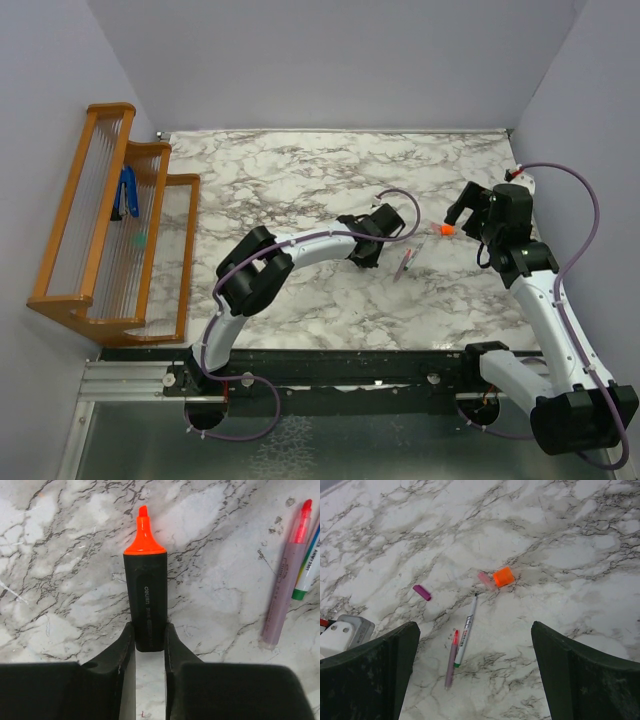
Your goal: Insert the pens into the pen caps
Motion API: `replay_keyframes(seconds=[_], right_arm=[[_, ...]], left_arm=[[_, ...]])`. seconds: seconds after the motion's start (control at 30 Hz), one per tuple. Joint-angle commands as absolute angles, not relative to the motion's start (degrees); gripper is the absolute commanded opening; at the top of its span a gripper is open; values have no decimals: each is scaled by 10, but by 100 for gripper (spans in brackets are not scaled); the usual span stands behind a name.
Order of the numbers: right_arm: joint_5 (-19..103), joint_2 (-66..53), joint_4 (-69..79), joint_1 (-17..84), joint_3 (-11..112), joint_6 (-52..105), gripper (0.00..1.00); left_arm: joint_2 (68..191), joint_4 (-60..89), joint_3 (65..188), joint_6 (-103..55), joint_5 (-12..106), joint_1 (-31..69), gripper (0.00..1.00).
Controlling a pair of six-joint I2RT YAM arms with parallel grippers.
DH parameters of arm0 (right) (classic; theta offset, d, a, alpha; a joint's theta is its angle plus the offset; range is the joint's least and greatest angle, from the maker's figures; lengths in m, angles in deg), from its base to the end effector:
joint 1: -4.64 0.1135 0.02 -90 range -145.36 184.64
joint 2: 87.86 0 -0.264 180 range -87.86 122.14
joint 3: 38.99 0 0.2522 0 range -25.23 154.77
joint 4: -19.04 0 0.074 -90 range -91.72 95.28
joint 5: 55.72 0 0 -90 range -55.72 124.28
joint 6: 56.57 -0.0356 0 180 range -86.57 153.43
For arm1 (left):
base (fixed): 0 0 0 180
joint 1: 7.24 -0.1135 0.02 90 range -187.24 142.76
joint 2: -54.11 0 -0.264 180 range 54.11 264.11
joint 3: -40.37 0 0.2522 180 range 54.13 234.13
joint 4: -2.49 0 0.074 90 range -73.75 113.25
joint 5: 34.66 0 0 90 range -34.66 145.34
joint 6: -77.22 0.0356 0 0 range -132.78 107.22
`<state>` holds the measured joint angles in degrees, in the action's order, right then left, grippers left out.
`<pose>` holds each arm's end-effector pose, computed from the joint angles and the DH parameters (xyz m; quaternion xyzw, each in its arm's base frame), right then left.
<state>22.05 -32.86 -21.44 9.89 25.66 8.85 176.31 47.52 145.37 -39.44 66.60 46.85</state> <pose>0.2104 0.0118 0.3163 0.1970 0.8436 0.0368 0.4982 0.2709 -0.3623 0.1659 0.2062 0.9441 -0.0821 0.2436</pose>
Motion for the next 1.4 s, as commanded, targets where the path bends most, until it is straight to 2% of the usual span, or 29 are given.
replay_keyframes(seconds=[0.0,0.27,0.5,0.7,0.9,1.07,1.37], right_arm=[[204,-339,-233,100,250,93,100],[248,-354,-207,99,229,95,100],[472,-395,-87,100,170,80,100],[611,-394,42,100,107,17,89],[650,-376,128,99,74,-21,85],[670,-349,160,100,74,-34,74],[672,-317,154,105,82,-20,72]], left_arm=[[1800,482,1428,-394,669,472,0],[1690,371,1326,-341,676,471,0],[1566,211,1207,-313,659,473,0],[1492,94,1131,-325,623,474,0],[1439,21,1080,-321,594,477,0],[1433,11,1085,-316,576,485,0],[1442,-5,1101,-313,580,502,0]])
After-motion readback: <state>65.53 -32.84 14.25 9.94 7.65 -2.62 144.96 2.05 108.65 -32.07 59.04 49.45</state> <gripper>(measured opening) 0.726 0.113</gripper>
